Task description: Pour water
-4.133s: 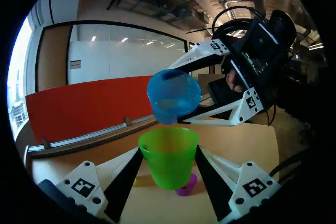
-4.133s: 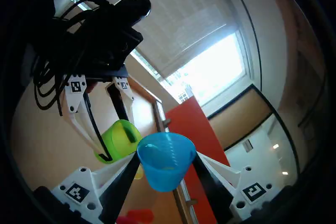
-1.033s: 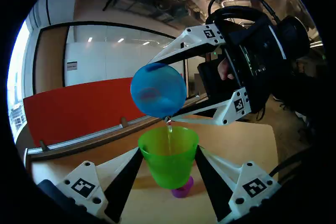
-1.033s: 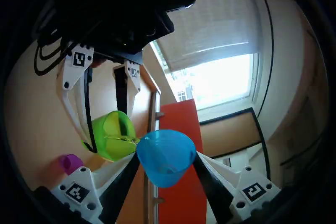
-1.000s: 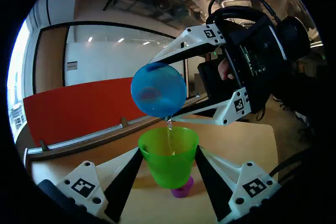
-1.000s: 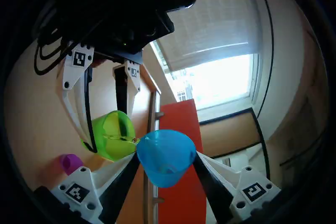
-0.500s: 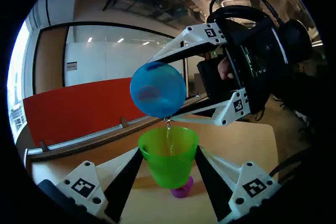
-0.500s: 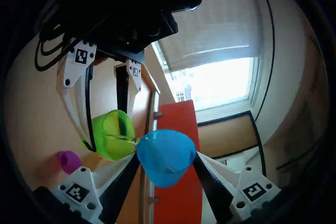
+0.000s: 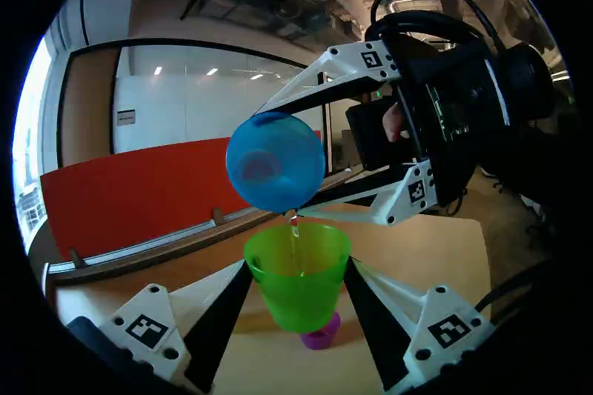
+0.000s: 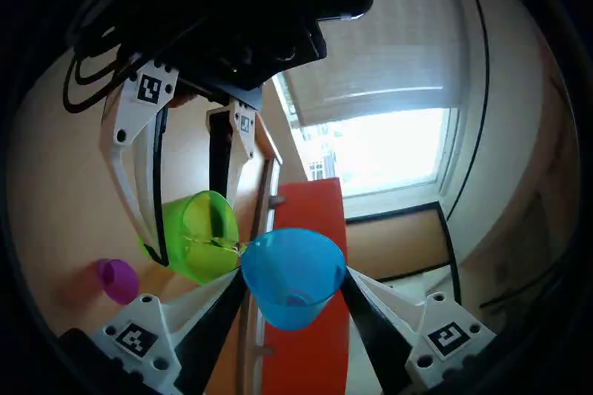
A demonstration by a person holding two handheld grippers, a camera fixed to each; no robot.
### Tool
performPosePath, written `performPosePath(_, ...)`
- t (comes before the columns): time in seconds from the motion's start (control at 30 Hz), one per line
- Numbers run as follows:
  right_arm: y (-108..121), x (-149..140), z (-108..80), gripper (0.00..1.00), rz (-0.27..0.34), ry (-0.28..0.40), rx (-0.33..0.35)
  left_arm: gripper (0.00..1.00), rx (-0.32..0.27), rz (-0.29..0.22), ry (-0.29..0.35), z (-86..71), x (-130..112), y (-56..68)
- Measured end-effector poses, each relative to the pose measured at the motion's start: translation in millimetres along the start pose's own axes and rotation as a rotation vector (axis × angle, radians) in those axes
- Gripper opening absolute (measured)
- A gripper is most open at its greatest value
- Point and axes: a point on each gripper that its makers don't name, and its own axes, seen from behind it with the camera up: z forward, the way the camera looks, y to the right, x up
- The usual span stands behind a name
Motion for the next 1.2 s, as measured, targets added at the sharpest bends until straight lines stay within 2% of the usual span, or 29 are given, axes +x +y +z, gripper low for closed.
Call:
performPosePath(0.8,0.4,3.3,1.3,0.91,-0.059,-0.001,-0.005,0.85,0.005,-0.001,-0.007,1.2,-2.6,-2.7)
performPosePath(1.2,1.8,2.9,3.5,0.91,-0.113,-0.01,-0.01,0.85,0.003,0.001,-0.007,2.4,-1.4,-1.3)
